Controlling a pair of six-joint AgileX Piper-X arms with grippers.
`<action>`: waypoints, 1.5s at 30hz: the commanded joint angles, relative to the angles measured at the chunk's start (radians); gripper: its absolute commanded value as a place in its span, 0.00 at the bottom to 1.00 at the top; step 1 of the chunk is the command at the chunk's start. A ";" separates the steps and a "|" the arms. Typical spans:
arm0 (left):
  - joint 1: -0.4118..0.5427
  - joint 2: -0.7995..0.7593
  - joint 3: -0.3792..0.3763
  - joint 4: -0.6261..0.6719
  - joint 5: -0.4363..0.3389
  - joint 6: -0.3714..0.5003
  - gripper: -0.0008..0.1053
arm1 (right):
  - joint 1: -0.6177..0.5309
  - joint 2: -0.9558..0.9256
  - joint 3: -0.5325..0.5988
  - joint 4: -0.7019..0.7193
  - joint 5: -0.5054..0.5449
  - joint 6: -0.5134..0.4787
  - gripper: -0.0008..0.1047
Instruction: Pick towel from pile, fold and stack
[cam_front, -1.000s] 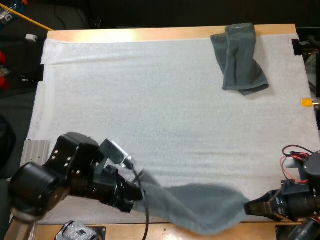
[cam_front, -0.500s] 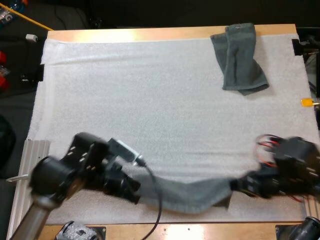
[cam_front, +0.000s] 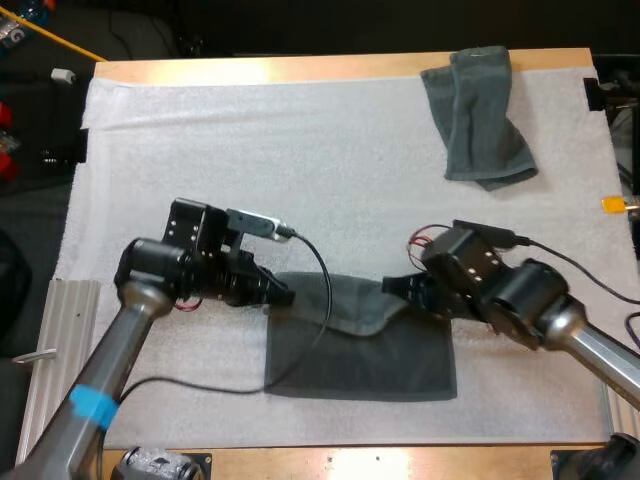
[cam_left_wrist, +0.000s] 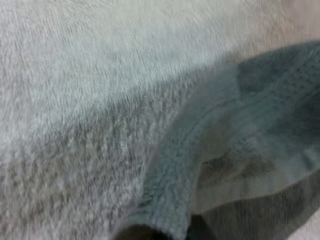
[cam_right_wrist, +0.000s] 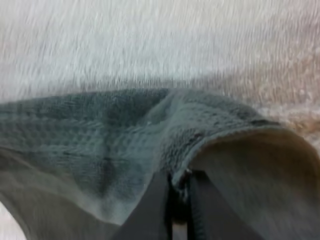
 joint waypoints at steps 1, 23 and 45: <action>0.008 0.018 -0.003 -0.030 0.029 -0.001 0.01 | -0.004 0.014 -0.004 -0.036 0.015 0.024 0.01; 0.099 0.208 -0.003 -0.241 0.168 -0.085 0.46 | -0.193 0.096 -0.001 -0.191 -0.070 0.164 0.50; 0.103 -0.061 -0.014 -0.052 0.108 0.036 0.56 | -0.032 -0.114 -0.002 0.041 -0.102 -0.134 0.01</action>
